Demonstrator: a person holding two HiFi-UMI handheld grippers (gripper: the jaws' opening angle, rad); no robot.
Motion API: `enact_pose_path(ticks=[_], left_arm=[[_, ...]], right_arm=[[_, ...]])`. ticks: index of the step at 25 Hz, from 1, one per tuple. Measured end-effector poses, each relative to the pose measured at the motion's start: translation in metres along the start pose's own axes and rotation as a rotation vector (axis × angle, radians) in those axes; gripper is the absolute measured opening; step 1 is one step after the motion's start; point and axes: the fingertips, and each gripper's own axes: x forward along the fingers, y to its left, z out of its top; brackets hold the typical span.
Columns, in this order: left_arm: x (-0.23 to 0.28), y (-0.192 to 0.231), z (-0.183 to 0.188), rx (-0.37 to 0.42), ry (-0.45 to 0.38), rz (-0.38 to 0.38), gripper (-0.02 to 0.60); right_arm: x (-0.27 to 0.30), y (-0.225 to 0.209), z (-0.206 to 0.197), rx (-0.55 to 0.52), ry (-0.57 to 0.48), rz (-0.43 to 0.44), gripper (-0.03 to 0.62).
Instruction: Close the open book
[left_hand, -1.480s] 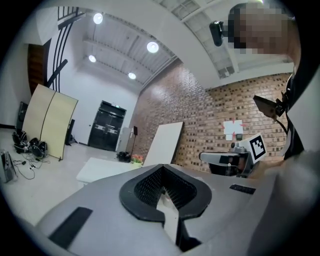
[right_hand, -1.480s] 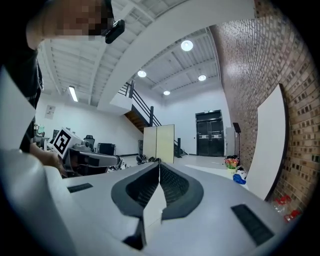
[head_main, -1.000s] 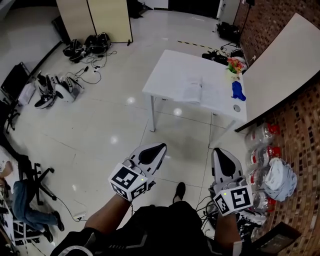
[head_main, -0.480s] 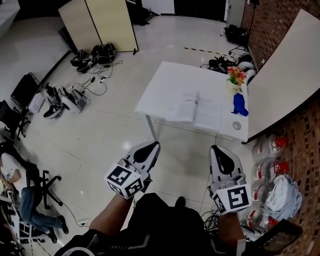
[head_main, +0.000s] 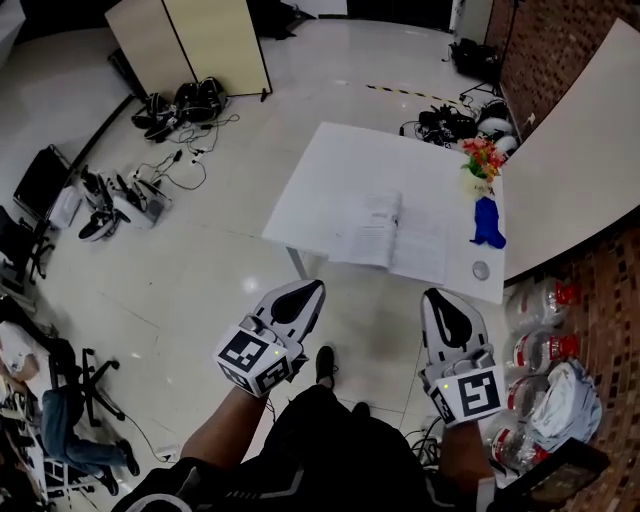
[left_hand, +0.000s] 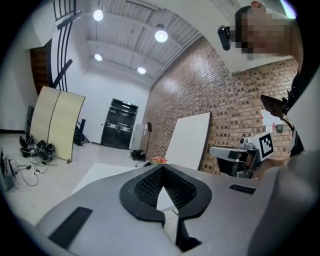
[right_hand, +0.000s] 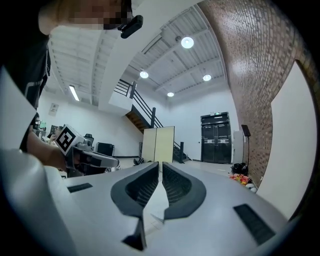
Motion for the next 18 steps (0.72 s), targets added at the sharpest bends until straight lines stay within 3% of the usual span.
enact_pose_path(ticks=[8,13,14,18], left_arm=[[0.052,0.080,-0.005,-0.005,0.036,-0.091,-0.005],[0.077,0.109,-0.012,0.007,0.060,-0.152,-0.005],[0.083,0.114,-0.016,0.002,0.072,-0.153,-0.005],[0.102,0.128,-0.040,-0.018,0.122,-0.148,-0.005]], right_arm=[[0.087,-0.023,-0.030,-0.037,0.113,-0.063,0.003],[0.130,-0.025,-0.063,-0.069,0.184,-0.050,0.013],[0.139,-0.025,-0.072,-0.086,0.214,-0.043,0.050],[0.162,-0.028,-0.112,-0.150,0.329,0.005,0.077]])
